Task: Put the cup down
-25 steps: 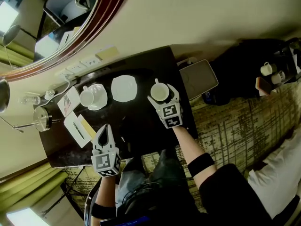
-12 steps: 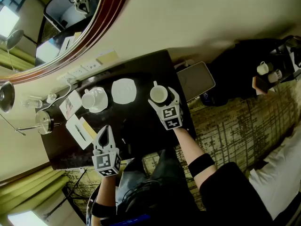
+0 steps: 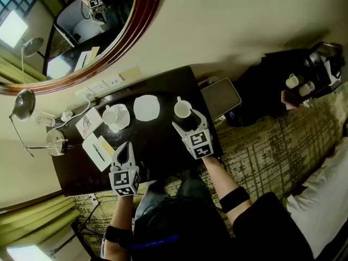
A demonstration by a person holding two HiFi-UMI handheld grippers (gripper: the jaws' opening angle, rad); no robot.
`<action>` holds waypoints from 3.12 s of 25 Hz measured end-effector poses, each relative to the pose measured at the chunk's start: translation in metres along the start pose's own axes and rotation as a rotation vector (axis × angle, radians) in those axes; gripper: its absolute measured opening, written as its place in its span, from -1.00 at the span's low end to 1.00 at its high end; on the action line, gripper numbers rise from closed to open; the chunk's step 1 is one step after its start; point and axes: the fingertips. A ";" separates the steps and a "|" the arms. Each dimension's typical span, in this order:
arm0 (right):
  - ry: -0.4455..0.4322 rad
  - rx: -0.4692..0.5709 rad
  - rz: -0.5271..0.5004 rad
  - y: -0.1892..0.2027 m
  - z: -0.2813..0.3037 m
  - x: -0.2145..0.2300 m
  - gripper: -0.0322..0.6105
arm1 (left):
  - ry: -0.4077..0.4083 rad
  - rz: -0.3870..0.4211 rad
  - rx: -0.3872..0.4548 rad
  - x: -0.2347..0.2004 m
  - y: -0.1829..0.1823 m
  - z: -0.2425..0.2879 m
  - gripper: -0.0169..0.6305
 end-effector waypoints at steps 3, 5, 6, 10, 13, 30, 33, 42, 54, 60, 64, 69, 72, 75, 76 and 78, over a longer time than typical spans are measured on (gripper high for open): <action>-0.005 0.018 -0.004 -0.015 -0.016 -0.017 0.05 | 0.022 0.003 0.007 -0.003 -0.003 -0.007 -0.94; -0.006 0.029 -0.004 -0.025 -0.024 -0.028 -0.06 | 0.041 0.005 0.014 -0.005 -0.006 -0.011 -0.94; -0.009 0.034 -0.005 -0.029 -0.028 -0.034 -0.12 | 0.050 0.005 0.018 -0.005 -0.006 -0.014 -0.94; -0.022 0.048 -0.017 -0.040 -0.038 -0.066 -0.34 | 0.075 0.007 0.030 -0.015 -0.004 -0.023 -0.94; -0.025 0.062 -0.029 -0.045 -0.044 -0.087 -0.56 | 0.088 0.001 0.039 -0.021 -0.003 -0.029 -0.94; -0.111 0.025 -0.022 -0.039 -0.042 -0.168 -0.88 | 0.105 -0.012 0.059 -0.045 0.009 -0.045 -0.94; -0.129 0.018 -0.028 -0.041 -0.040 -0.169 -0.88 | 0.092 -0.044 0.071 -0.048 0.009 -0.043 -0.94; -0.159 0.024 -0.010 -0.043 -0.030 -0.171 -0.88 | 0.030 -0.107 0.051 -0.079 0.015 -0.021 -0.72; -0.128 -0.053 0.030 -0.014 -0.012 -0.176 -0.88 | 0.040 -0.175 -0.090 -0.142 0.046 0.078 0.66; -0.107 -0.068 0.066 0.005 -0.002 -0.175 -0.88 | 0.036 -0.153 -0.138 -0.169 0.067 0.125 0.83; -0.096 -0.083 0.091 0.022 0.006 -0.180 -0.88 | 0.077 -0.119 -0.178 -0.167 0.081 0.150 0.90; -0.095 -0.090 0.118 0.036 0.015 -0.187 -0.88 | 0.066 -0.095 -0.210 -0.164 0.075 0.162 0.91; -0.089 -0.089 0.137 0.041 0.015 -0.190 -0.88 | 0.082 -0.048 -0.204 -0.162 0.081 0.174 0.91; -0.087 -0.093 0.147 0.047 0.013 -0.191 -0.88 | 0.093 -0.025 -0.198 -0.161 0.085 0.181 0.89; -0.086 -0.095 0.151 0.048 0.012 -0.190 -0.88 | 0.087 -0.028 -0.200 -0.160 0.081 0.179 0.80; -0.081 -0.097 0.159 0.051 0.010 -0.188 -0.88 | 0.073 -0.027 -0.198 -0.161 0.076 0.178 0.63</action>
Point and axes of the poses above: the fingertips, and each gripper's own axes: z forward along the fingers, x to its right, y out of its underside, and after that the axes turned 1 degree about z, right-handed
